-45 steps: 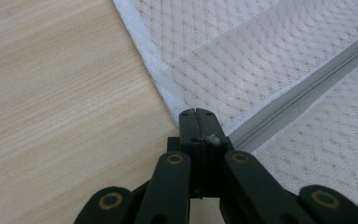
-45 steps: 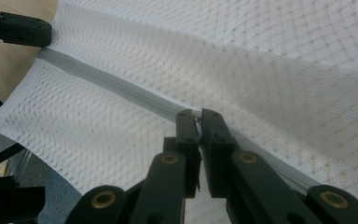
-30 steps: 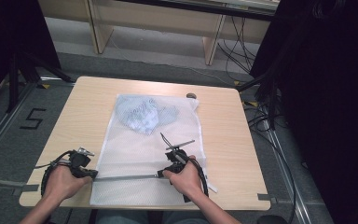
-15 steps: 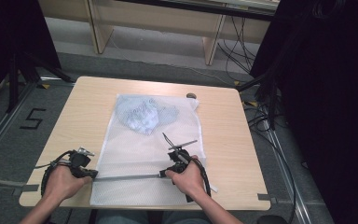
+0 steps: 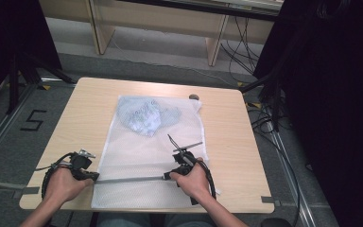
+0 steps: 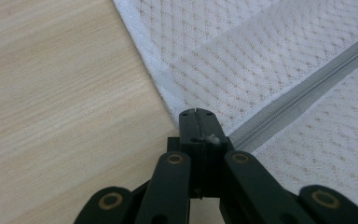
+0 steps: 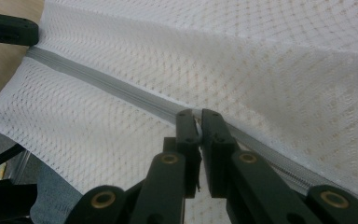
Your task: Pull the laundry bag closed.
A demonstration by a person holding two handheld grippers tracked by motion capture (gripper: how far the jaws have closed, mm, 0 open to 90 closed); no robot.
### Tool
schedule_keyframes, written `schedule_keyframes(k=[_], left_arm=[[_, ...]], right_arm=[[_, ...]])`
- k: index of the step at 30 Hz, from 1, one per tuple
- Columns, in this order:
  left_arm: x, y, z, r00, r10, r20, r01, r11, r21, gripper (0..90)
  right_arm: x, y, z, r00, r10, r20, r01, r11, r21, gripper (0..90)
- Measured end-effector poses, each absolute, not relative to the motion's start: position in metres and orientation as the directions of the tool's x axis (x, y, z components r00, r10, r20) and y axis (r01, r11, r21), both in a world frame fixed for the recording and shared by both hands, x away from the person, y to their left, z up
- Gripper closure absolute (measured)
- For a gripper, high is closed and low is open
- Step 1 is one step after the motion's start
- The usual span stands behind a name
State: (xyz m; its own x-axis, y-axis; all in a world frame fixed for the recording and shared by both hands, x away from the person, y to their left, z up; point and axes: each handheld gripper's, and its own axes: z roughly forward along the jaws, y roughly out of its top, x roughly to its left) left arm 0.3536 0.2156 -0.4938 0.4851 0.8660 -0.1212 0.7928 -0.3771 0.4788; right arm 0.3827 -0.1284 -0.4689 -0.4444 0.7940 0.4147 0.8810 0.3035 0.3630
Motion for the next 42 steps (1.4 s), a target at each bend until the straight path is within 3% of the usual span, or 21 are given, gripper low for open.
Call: schedule_keyframes(k=[6,7,15,17,20,21,24,26,27,28,30,32,34,38,39,41,42], left_arm=[[0.354,0.216,-0.494,0.485,0.866,-0.122,0.793,-0.377,0.479,90.0],[0.354,0.216,-0.494,0.486,0.866,-0.121,0.793,-0.378,0.479,90.0],[0.354,0.216,-0.494,0.485,0.866,-0.123,0.793,-0.377,0.478,90.0],[0.354,0.216,-0.494,0.486,0.865,-0.122,0.793,-0.378,0.478,90.0],[0.354,0.216,-0.494,0.487,0.865,-0.122,0.793,-0.379,0.476,90.0],[0.354,0.216,-0.494,0.486,0.866,-0.121,0.792,-0.377,0.481,90.0],[0.354,0.216,-0.494,0.486,0.865,-0.122,0.792,-0.378,0.479,90.0],[0.354,0.216,-0.494,0.486,0.865,-0.122,0.792,-0.378,0.479,90.0],[0.354,0.216,-0.494,0.487,0.865,-0.121,0.792,-0.378,0.479,90.0],[0.354,0.216,-0.494,0.486,0.865,-0.122,0.792,-0.378,0.479,90.0],[0.354,0.216,-0.494,0.487,0.865,-0.122,0.792,-0.378,0.479,90.0],[0.354,0.216,-0.494,0.486,0.865,-0.122,0.792,-0.378,0.479,90.0],[0.354,0.216,-0.493,0.488,0.864,-0.122,0.795,-0.381,0.472,90.0],[0.354,0.216,-0.493,0.486,0.864,-0.128,0.798,-0.380,0.468,90.0],[0.354,0.216,-0.493,0.486,0.864,-0.128,0.798,-0.380,0.468,90.0],[0.354,0.216,-0.494,0.488,0.865,-0.122,0.793,-0.380,0.477,90.0],[0.354,0.216,-0.494,0.487,0.865,-0.122,0.792,-0.378,0.480,90.0]], right_arm=[[0.381,-0.131,-0.468,-0.405,0.816,0.412,0.902,0.284,0.324,86.9],[0.383,-0.133,-0.470,-0.439,0.803,0.403,0.883,0.303,0.359,86.9],[0.382,-0.135,-0.471,-0.445,0.796,0.411,0.880,0.301,0.368,86.9],[0.381,-0.135,-0.468,-0.388,0.819,0.422,0.911,0.271,0.312,86.9],[0.383,-0.138,-0.471,-0.451,0.795,0.404,0.876,0.310,0.369,86.9],[0.380,-0.136,-0.468,-0.396,0.815,0.423,0.906,0.272,0.324,86.9],[0.382,-0.140,-0.470,-0.438,0.800,0.410,0.883,0.298,0.363,86.9],[0.381,-0.140,-0.470,-0.423,0.806,0.414,0.890,0.283,0.358,86.9],[0.380,-0.139,-0.467,-0.383,0.817,0.431,0.913,0.265,0.310,86.9],[0.383,-0.143,-0.473,-0.456,0.794,0.402,0.873,0.310,0.377,86.9],[0.382,-0.142,-0.471,-0.423,0.804,0.417,0.893,0.293,0.342,86.9],[0.383,-0.144,-0.472,-0.451,0.796,0.403,0.874,0.304,0.378,86.9],[0.379,-0.141,-0.467,-0.362,0.821,0.441,0.923,0.251,0.291,86.9],[0.380,-0.144,-0.469,-0.385,0.821,0.422,0.911,0.265,0.317,86.9],[0.382,-0.147,-0.472,-0.430,0.807,0.405,0.886,0.291,0.361,86.9],[0.382,-0.147,-0.472,-0.429,0.807,0.405,0.886,0.290,0.362,86.9],[0.380,-0.145,-0.469,-0.386,0.825,0.413,0.910,0.268,0.316,86.9]])
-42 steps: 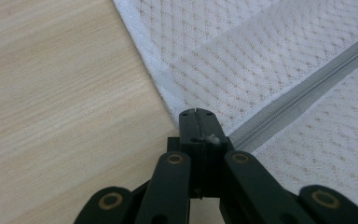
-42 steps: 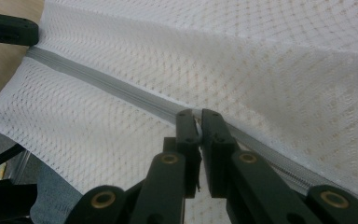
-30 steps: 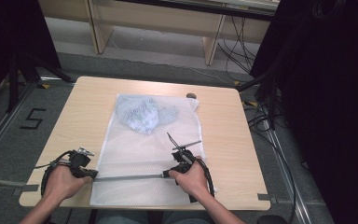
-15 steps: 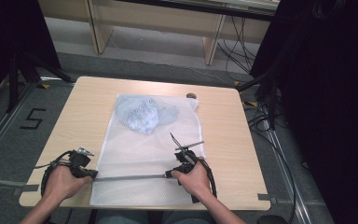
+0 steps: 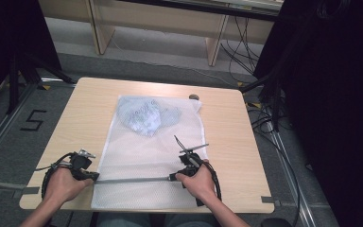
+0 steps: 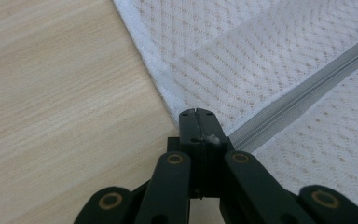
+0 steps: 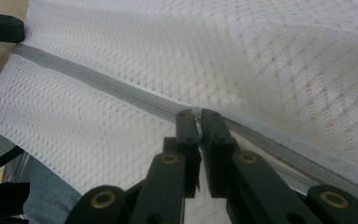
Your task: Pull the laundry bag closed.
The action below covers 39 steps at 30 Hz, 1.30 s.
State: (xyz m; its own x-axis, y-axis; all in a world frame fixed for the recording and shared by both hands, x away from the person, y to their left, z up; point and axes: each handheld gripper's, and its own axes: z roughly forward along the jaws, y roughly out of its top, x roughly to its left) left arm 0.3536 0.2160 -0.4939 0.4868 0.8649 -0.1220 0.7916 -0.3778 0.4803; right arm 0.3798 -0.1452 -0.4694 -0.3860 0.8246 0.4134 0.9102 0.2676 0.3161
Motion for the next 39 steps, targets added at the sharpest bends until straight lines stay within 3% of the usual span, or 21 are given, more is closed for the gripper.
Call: schedule_keyframes(k=[3,6,8,9,13,14,36,39], left_arm=[[0.354,0.217,-0.493,0.491,0.862,-0.124,0.797,-0.387,0.464,90.0],[0.354,0.216,-0.493,0.487,0.865,-0.118,0.793,-0.382,0.474,90.0],[0.354,0.217,-0.493,0.489,0.863,-0.127,0.797,-0.383,0.466,90.0],[0.354,0.216,-0.493,0.487,0.864,-0.128,0.798,-0.380,0.468,90.0],[0.354,0.217,-0.493,0.491,0.862,-0.124,0.797,-0.387,0.464,90.0],[0.354,0.216,-0.493,0.486,0.865,-0.128,0.798,-0.379,0.468,90.0],[0.354,0.217,-0.493,0.488,0.863,-0.132,0.798,-0.381,0.467,90.0],[0.354,0.216,-0.493,0.487,0.864,-0.129,0.798,-0.380,0.467,90.0]], right_arm=[[0.382,-0.148,-0.472,-0.423,0.812,0.403,0.889,0.286,0.357,86.9],[0.381,-0.150,-0.469,-0.383,0.827,0.411,0.912,0.267,0.312,86.9],[0.382,-0.153,-0.472,-0.429,0.811,0.399,0.885,0.288,0.365,86.9],[0.380,-0.150,-0.468,-0.364,0.831,0.420,0.919,0.248,0.306,86.9],[0.380,-0.154,-0.470,-0.378,0.831,0.407,0.911,0.257,0.322,86.9],[0.379,-0.153,-0.467,-0.346,0.830,0.437,0.929,0.237,0.285,86.9],[0.381,-0.168,-0.466,-0.354,0.828,0.435,0.926,0.246,0.286,86.9],[0.380,-0.168,-0.465,-0.323,0.843,0.431,0.936,0.217,0.276,86.9]])
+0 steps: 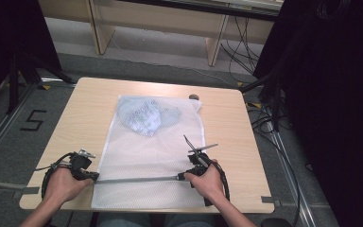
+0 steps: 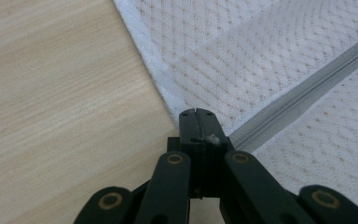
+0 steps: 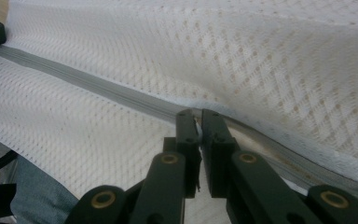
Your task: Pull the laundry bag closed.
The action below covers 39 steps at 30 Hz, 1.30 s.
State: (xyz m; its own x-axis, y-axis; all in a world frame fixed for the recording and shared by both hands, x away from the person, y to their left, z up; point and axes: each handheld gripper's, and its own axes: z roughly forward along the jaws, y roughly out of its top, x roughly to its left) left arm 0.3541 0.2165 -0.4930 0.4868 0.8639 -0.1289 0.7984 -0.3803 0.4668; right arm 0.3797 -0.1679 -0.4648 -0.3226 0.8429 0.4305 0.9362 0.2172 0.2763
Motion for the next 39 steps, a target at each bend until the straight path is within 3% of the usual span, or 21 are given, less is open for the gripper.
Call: schedule_keyframes(k=[19,20,21,23,26,27,29,31,34,35,36,37,38,39], left_arm=[[0.354,0.217,-0.493,0.486,0.864,-0.129,0.799,-0.380,0.467,90.0],[0.354,0.217,-0.493,0.487,0.864,-0.128,0.798,-0.381,0.466,90.0],[0.354,0.217,-0.493,0.487,0.864,-0.129,0.798,-0.380,0.467,90.0],[0.354,0.217,-0.493,0.487,0.864,-0.129,0.798,-0.381,0.466,90.0],[0.354,0.216,-0.493,0.487,0.864,-0.127,0.798,-0.381,0.467,90.0],[0.354,0.217,-0.493,0.490,0.863,-0.125,0.797,-0.385,0.465,90.0],[0.354,0.216,-0.493,0.487,0.864,-0.127,0.798,-0.381,0.467,90.0],[0.354,0.217,-0.493,0.487,0.864,-0.128,0.798,-0.381,0.467,90.0],[0.354,0.216,-0.494,0.484,0.866,-0.128,0.793,-0.372,0.482,90.0],[0.354,0.216,-0.493,0.486,0.865,-0.125,0.797,-0.380,0.469,90.0],[0.354,0.217,-0.493,0.488,0.864,-0.128,0.799,-0.382,0.465,90.0],[0.354,0.216,-0.493,0.487,0.864,-0.128,0.798,-0.381,0.466,90.0],[0.354,0.216,-0.493,0.487,0.864,-0.128,0.798,-0.381,0.467,90.0],[0.354,0.216,-0.493,0.487,0.864,-0.128,0.798,-0.381,0.467,90.0]], right_arm=[[0.380,-0.178,-0.465,-0.320,0.846,0.427,0.937,0.215,0.277,86.9],[0.380,-0.179,-0.465,-0.322,0.851,0.416,0.934,0.214,0.284,86.9],[0.383,-0.183,-0.471,-0.401,0.835,0.377,0.893,0.264,0.365,86.9],[0.381,-0.183,-0.468,-0.345,0.855,0.387,0.921,0.230,0.313,86.9],[0.383,-0.186,-0.471,-0.399,0.835,0.379,0.892,0.259,0.370,86.9],[0.381,-0.185,-0.468,-0.348,0.853,0.389,0.920,0.231,0.317,86.9],[0.382,-0.187,-0.471,-0.390,0.840,0.377,0.897,0.255,0.360,86.9],[0.379,-0.184,-0.466,-0.312,0.854,0.417,0.938,0.206,0.279,86.9],[0.378,-0.185,-0.466,-0.305,0.859,0.412,0.939,0.198,0.281,86.9],[0.378,-0.184,-0.463,-0.272,0.858,0.436,0.954,0.180,0.241,86.9],[0.378,-0.184,-0.464,-0.278,0.864,0.421,0.950,0.182,0.253,86.9],[0.381,-0.189,-0.470,-0.358,0.850,0.385,0.915,0.237,0.328,86.9],[0.381,-0.188,-0.469,-0.343,0.857,0.385,0.923,0.230,0.309,86.9],[0.382,-0.190,-0.470,-0.388,0.838,0.384,0.901,0.256,0.352,86.9]])
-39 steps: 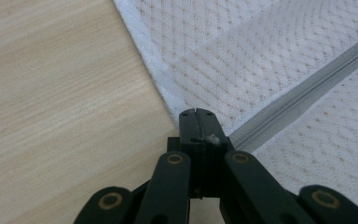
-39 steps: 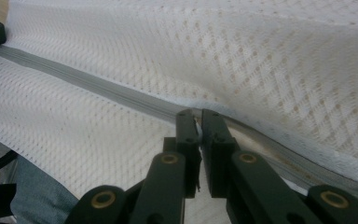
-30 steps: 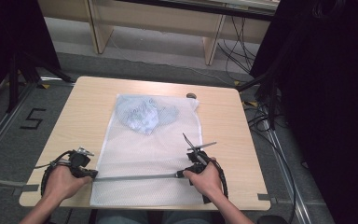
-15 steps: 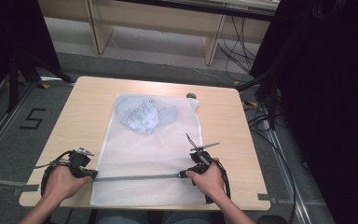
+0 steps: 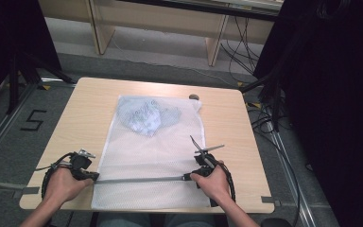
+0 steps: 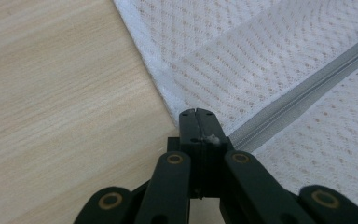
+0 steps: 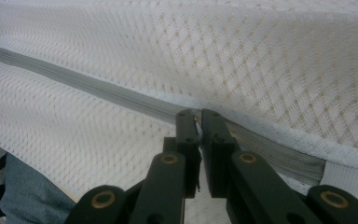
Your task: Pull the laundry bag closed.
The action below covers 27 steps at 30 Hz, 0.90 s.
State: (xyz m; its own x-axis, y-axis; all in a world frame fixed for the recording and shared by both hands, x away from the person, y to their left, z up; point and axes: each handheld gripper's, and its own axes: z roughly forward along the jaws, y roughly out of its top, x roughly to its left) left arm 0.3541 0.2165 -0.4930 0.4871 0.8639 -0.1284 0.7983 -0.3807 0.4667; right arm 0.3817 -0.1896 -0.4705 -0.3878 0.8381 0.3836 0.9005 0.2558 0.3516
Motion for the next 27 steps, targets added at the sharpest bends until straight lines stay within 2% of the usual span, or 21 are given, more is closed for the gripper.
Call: schedule_keyframes(k=[6,8,10,16,18,21,24,27], left_arm=[[0.354,0.217,-0.493,0.488,0.863,-0.128,0.798,-0.382,0.467,90.0],[0.354,0.217,-0.493,0.488,0.863,-0.128,0.798,-0.382,0.466,90.0],[0.354,0.217,-0.493,0.487,0.864,-0.129,0.798,-0.380,0.467,90.0],[0.354,0.216,-0.493,0.487,0.864,-0.128,0.798,-0.381,0.468,90.0],[0.354,0.216,-0.493,0.487,0.864,-0.128,0.798,-0.380,0.468,90.0],[0.354,0.217,-0.493,0.489,0.863,-0.128,0.798,-0.382,0.467,90.0],[0.354,0.217,-0.493,0.490,0.863,-0.126,0.797,-0.385,0.465,90.0],[0.354,0.217,-0.493,0.491,0.862,-0.125,0.797,-0.387,0.464,90.0]], right_arm=[[0.379,-0.191,-0.466,-0.314,0.861,0.399,0.933,0.204,0.296,86.9],[0.382,-0.195,-0.471,-0.391,0.841,0.374,0.895,0.253,0.368,86.9],[0.378,-0.192,-0.465,-0.301,0.858,0.417,0.942,0.198,0.271,86.9],[0.379,-0.194,-0.465,-0.305,0.860,0.409,0.938,0.197,0.285,86.9],[0.377,-0.193,-0.463,-0.269,0.869,0.415,0.952,0.176,0.250,86.9],[0.379,-0.197,-0.467,-0.329,0.857,0.398,0.927,0.214,0.307,86.9],[0.378,-0.197,-0.466,-0.298,0.863,0.407,0.941,0.195,0.277,86.9],[0.380,-0.201,-0.468,-0.345,0.863,0.369,0.918,0.227,0.326,86.9]])
